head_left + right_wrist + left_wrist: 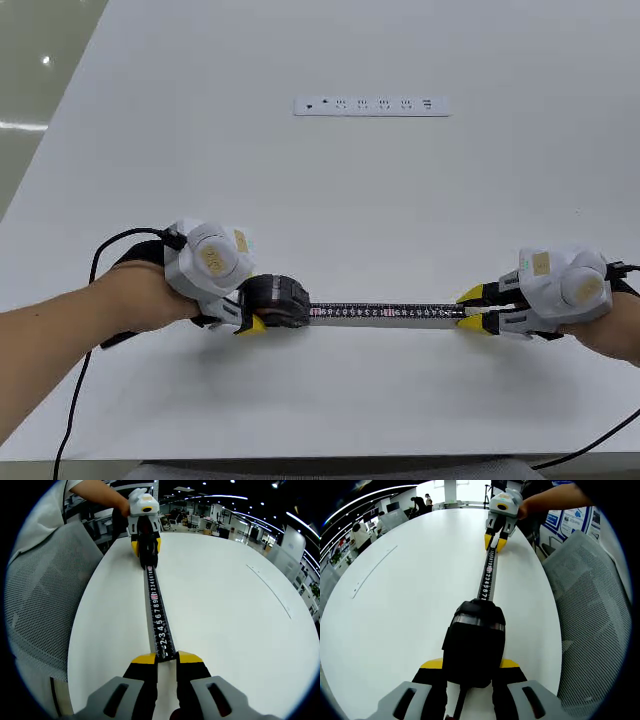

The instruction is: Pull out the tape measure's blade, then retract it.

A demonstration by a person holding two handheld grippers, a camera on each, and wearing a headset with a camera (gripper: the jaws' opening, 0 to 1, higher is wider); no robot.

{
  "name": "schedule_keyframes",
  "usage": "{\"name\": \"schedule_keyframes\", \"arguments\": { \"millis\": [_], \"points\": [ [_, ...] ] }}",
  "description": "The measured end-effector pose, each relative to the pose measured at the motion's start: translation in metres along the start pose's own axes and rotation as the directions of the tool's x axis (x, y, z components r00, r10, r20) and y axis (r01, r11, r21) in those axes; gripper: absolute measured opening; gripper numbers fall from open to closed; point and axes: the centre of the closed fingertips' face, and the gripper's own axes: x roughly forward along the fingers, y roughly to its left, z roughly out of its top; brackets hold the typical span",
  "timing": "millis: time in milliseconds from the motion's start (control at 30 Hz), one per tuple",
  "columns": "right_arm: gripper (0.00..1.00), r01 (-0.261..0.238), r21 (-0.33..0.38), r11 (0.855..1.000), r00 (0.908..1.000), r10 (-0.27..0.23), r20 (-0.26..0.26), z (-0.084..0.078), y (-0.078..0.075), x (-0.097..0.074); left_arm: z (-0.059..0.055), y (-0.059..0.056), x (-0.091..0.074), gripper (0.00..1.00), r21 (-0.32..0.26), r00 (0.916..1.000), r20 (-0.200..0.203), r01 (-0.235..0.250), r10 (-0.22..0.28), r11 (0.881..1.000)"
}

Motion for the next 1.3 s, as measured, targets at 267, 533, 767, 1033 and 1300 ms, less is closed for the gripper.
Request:
{"name": "schedule_keyframes", "arguments": {
  "millis": [267,533,767,1033,1300],
  "points": [
    [0.09,0.001,0.002,1.000,1.0000,-0.001,-0.008,-0.005,-0.002,-0.003,0.000,0.000,0.000,0.32,-0.001,1.0000,0.000,0.001,-0.001,1.000],
    [0.09,0.005,0.014,1.000,0.9997,-0.005,-0.024,-0.019,-0.007,-0.013,0.000,0.001,0.001,0.32,0.001,1.0000,-0.003,0.003,-0.003,1.000],
    [0.09,0.004,0.017,1.000,0.9994,-0.003,-0.033,-0.024,-0.007,-0.015,0.000,0.001,0.001,0.32,0.001,1.0000,-0.002,0.004,-0.004,1.000],
    [0.09,0.009,0.021,1.000,0.9991,-0.008,-0.041,-0.029,-0.010,-0.018,0.000,0.001,0.001,0.32,-0.002,1.0000,-0.001,0.004,-0.004,1.000],
    [0.09,0.009,0.031,0.999,0.9991,-0.008,-0.041,-0.030,-0.009,-0.019,0.001,0.001,0.002,0.32,0.000,1.0000,-0.002,0.003,-0.003,1.000]
  ]
}}
